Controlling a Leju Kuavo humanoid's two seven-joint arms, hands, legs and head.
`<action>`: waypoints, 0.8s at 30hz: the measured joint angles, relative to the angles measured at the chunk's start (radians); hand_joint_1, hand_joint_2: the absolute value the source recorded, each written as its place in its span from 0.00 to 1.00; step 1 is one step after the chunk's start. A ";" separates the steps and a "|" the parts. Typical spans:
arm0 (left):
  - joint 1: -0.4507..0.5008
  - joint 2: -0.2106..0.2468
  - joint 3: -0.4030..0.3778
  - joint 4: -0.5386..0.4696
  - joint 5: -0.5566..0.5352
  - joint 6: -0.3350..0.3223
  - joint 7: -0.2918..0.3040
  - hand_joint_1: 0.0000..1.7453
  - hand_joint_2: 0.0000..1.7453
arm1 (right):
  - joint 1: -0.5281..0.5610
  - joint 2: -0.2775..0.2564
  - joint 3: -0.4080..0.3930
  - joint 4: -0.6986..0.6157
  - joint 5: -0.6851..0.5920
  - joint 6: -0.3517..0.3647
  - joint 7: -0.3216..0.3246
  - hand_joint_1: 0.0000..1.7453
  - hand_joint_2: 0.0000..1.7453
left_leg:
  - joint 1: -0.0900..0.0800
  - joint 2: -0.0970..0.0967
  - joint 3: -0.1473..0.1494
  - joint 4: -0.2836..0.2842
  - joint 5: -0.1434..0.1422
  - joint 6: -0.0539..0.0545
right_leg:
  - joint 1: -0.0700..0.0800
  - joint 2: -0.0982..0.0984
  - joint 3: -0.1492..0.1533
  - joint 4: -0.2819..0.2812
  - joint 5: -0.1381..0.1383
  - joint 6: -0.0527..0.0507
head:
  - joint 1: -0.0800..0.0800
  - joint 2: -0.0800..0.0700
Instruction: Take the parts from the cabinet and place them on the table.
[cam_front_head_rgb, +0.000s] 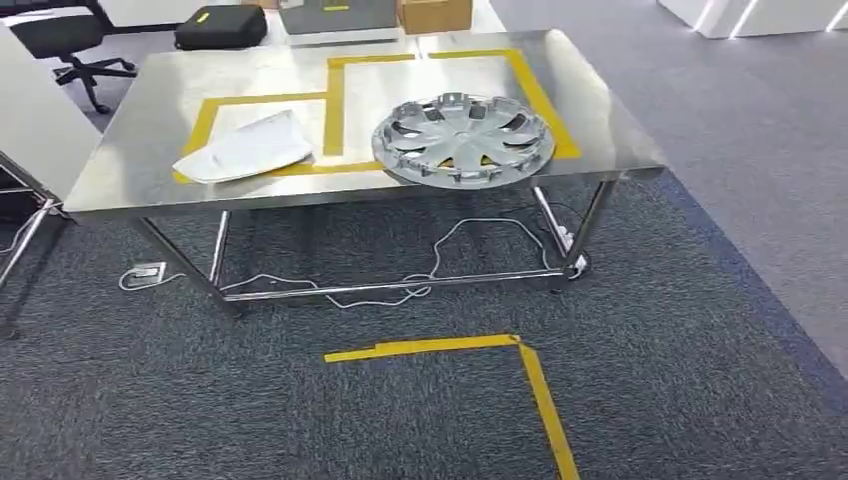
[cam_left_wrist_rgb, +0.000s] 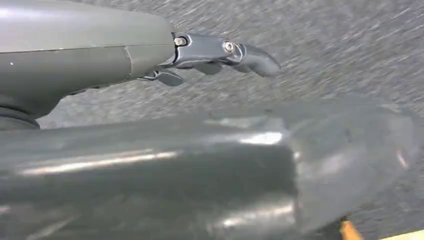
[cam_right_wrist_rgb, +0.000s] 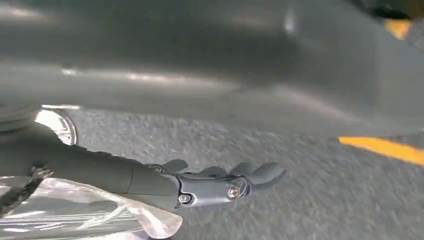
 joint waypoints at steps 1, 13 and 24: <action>-0.009 -0.001 -0.012 0.007 0.011 0.000 -0.007 0.00 0.00 | -0.004 -0.001 0.009 0.005 -0.003 0.000 -0.001 0.00 0.00 | 0.002 0.000 -0.006 0.085 -0.056 -0.004 | 0.001 -0.001 -0.019 0.003 0.014 0.000 | 0.000 0.000; -0.061 -0.006 -0.085 0.041 0.071 0.006 -0.047 0.00 0.00 | -0.013 -0.018 0.031 0.018 0.011 0.000 0.015 0.00 0.00 | -0.002 0.006 0.223 -0.176 0.034 0.048 | 0.000 0.004 -0.172 0.075 0.090 0.045 | 0.000 0.000; -0.084 -0.013 -0.121 0.065 0.133 0.006 -0.084 0.00 0.00 | -0.015 -0.025 0.029 0.025 0.039 -0.001 0.018 0.00 0.00 | -0.013 0.011 0.049 -0.127 0.161 0.041 | -0.001 0.010 0.085 -0.003 -0.061 0.048 | 0.000 0.000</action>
